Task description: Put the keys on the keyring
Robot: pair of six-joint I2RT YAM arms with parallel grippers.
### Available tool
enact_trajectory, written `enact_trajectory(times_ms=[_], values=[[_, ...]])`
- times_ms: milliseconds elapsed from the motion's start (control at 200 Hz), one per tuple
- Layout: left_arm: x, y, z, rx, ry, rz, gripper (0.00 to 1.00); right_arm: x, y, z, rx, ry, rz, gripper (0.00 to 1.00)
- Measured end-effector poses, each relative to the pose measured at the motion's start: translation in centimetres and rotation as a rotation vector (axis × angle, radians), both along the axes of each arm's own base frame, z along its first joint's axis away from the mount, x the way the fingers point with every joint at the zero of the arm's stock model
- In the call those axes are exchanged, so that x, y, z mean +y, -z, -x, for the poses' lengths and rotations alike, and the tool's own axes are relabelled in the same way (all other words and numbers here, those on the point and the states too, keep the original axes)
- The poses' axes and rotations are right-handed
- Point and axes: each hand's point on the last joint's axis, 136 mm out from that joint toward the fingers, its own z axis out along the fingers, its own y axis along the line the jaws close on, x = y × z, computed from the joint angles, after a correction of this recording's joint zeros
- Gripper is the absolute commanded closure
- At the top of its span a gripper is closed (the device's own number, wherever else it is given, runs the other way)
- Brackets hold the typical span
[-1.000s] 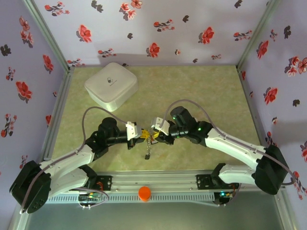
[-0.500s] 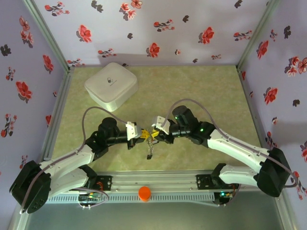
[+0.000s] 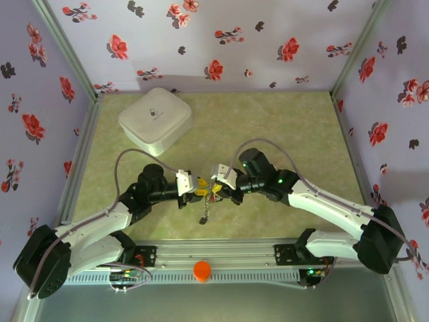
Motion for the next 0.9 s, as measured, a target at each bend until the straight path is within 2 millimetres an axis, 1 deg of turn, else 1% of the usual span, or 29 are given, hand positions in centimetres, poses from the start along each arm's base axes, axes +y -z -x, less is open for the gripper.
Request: enact_trajectory(times_ms=[285, 415, 610, 710, 795, 905], values=[[-0.12, -0.48, -0.17, 0.000, 0.004, -0.029, 0.78, 0.20, -0.39, -0.28, -0.029, -0.024, 0.100, 1.00], [-0.21, -0.51, -0.04, 0.007, 0.014, -0.036, 0.81, 0.39, -0.11, -0.09, -0.044, -0.043, 0.138, 1.00], [-0.38, -0.24, 0.17, 0.018, 0.032, -0.045, 0.89, 0.67, -0.01, -0.08, -0.066, -0.054, 0.164, 1.00], [-0.38, -0.14, 0.30, 0.020, 0.040, -0.053, 0.99, 0.64, 0.04, -0.21, -0.073, -0.048, 0.170, 1.00], [-0.37, -0.11, 0.36, 0.012, 0.046, -0.058, 1.00, 0.61, 0.04, -0.24, -0.074, -0.045, 0.170, 0.85], [-0.35, -0.01, 0.40, 0.014, 0.047, -0.063, 1.00, 0.41, -0.42, -0.26, -0.069, -0.030, 0.119, 0.75]])
